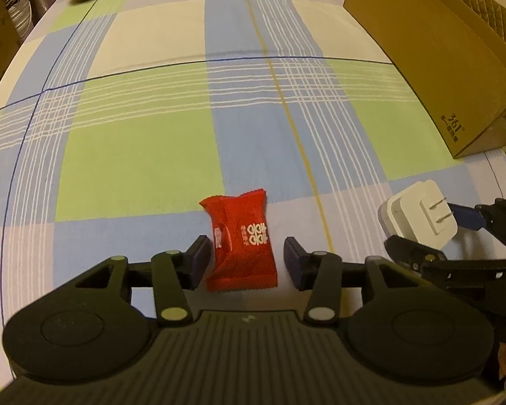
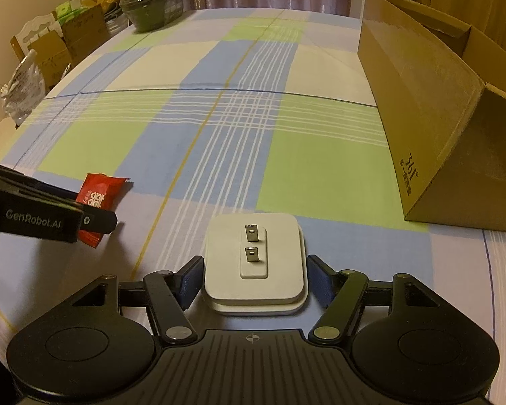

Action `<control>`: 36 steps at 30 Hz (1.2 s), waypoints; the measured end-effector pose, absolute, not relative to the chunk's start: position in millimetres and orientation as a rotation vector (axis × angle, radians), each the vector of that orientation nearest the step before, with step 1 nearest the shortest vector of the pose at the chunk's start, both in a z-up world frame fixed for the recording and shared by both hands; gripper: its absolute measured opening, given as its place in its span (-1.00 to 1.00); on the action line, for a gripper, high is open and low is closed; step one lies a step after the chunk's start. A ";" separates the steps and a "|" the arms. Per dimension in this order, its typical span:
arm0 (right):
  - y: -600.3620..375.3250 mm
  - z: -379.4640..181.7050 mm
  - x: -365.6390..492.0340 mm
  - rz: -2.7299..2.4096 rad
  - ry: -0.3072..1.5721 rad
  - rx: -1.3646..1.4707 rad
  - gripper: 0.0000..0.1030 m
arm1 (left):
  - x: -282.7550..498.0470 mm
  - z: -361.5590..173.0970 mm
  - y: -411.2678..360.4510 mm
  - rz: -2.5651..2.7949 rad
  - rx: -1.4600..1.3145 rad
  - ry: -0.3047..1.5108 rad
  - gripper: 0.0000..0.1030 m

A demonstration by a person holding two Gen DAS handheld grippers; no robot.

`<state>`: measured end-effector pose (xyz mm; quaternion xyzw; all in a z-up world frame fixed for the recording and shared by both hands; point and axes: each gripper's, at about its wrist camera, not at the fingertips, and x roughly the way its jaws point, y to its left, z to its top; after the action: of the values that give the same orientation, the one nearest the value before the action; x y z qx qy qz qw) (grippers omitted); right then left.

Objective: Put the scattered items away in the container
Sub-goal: 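Lift the red packet and white plug and carry them to the cardboard box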

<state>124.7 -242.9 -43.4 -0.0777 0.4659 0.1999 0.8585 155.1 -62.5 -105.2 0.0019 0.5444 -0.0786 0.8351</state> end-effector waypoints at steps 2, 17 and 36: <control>-243.1 -43.3 124.7 0.420 0.977 -0.163 0.38 | 157.0 -105.5 -62.0 -0.158 0.000 1.153 -0.20; -243.2 -41.9 125.1 0.421 0.982 -0.156 0.30 | 156.2 -103.0 -63.9 -0.144 0.049 1.162 -0.48; -257.3 1.8 116.0 0.390 0.881 -0.114 0.30 | 142.6 -55.6 -65.2 -0.201 0.003 1.100 -0.52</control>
<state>116.0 -257.3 1.8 -0.0547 0.4236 0.1875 0.8845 142.6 -65.2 -55.6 0.0016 0.5218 -0.0954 0.8477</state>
